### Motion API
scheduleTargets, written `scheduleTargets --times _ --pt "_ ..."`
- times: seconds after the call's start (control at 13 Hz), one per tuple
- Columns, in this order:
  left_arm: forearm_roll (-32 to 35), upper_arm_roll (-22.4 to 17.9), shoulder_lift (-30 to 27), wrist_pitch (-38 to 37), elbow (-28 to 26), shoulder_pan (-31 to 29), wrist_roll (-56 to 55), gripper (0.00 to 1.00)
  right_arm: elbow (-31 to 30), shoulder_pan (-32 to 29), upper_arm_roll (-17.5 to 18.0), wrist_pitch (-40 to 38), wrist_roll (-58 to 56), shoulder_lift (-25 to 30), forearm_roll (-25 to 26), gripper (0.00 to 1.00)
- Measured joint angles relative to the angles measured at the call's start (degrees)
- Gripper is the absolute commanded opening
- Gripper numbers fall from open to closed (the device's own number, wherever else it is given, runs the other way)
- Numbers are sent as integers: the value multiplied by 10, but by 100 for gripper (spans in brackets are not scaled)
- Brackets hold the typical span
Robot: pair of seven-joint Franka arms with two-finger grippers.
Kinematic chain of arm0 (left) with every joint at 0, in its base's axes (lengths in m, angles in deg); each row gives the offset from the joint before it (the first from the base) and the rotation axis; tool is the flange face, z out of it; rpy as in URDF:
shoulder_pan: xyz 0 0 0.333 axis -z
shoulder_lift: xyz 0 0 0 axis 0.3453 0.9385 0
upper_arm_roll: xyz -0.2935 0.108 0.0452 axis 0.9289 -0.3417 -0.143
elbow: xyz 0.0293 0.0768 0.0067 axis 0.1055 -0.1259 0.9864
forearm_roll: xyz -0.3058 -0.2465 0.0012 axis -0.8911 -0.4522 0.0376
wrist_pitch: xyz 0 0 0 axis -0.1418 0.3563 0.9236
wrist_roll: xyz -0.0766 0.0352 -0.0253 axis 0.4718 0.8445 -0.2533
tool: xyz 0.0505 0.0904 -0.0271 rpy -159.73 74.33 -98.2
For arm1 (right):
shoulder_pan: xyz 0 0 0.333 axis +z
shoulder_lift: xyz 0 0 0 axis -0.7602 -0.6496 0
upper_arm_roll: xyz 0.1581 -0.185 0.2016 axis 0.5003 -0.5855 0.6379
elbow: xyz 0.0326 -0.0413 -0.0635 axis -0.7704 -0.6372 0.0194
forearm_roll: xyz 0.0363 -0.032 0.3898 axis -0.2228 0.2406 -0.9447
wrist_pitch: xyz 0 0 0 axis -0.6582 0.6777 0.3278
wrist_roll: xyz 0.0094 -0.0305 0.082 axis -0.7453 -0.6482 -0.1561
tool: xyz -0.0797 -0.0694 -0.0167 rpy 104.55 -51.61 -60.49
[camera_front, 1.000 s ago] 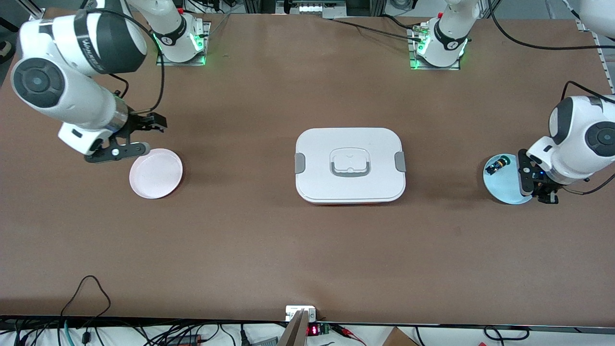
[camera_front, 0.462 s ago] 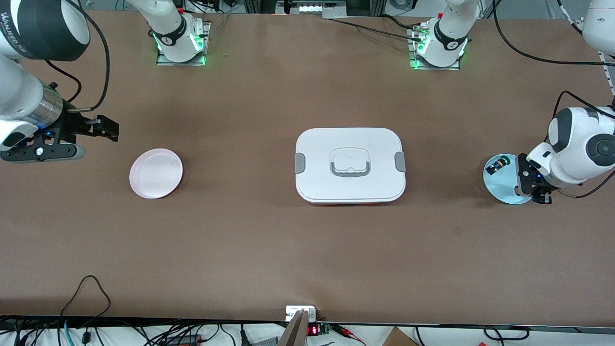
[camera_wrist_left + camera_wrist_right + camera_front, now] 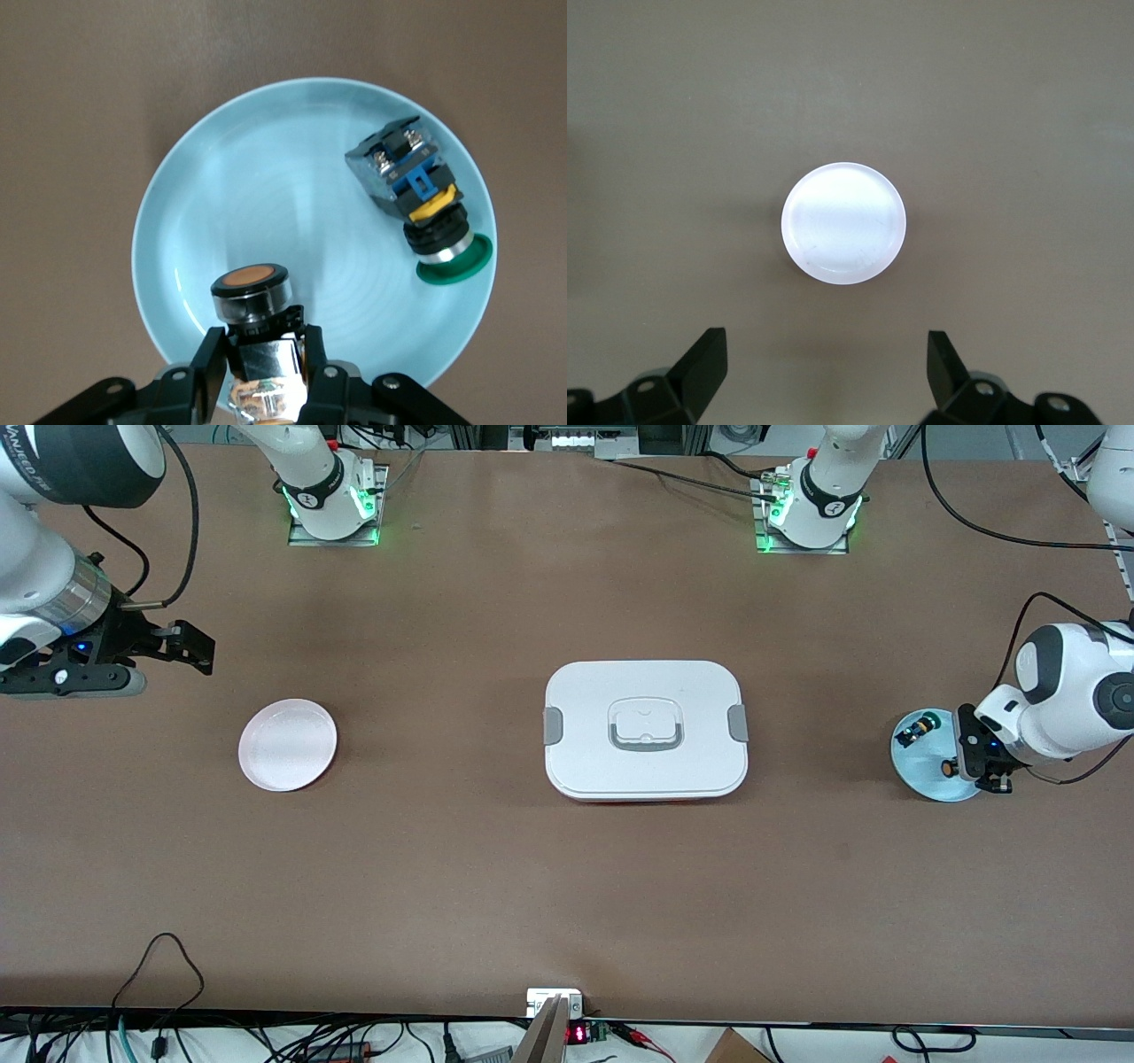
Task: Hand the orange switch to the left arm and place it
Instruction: 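Lower the orange switch into the blue dish with the left gripper, then open the left gripper and raise it away from the blue dish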
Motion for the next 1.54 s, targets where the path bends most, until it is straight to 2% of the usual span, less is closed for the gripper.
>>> scheduleTargets --times 0.15,0.23,0.31,0.38,0.77,1.0,1.23,1.54 --pt "0 14 4 0 -5 -13 3 31 -16 -7 -6 5 -5 14 -6 100" --pt "0 16 5 0 -7 -13 4 38 -16 -10 -13 5 -17 16 -13 100" --pt "0 18 6 1 -8 -13 4 83 -16 -12 -18 5 -29 16 -18 100" --pt "0 19 6 1 -8 -13 4 100 -15 -13 -21 4 -35 17 -20 100" --pt "0 29 6 2 -5 -15 10 100 3 -7 -14 -14 -14 20 -23 100" --pt "-16 65 -13 -31 12 -30 9 100 9 -6 -14 -29 -13 20 -23 100" --pt "-65 152 -42 -156 60 -90 -6 100 9 -6 -15 -41 -13 19 -23 100" --pt "-71 259 -55 -392 180 -98 -155 100 9 -5 -15 -45 -13 18 -24 100"
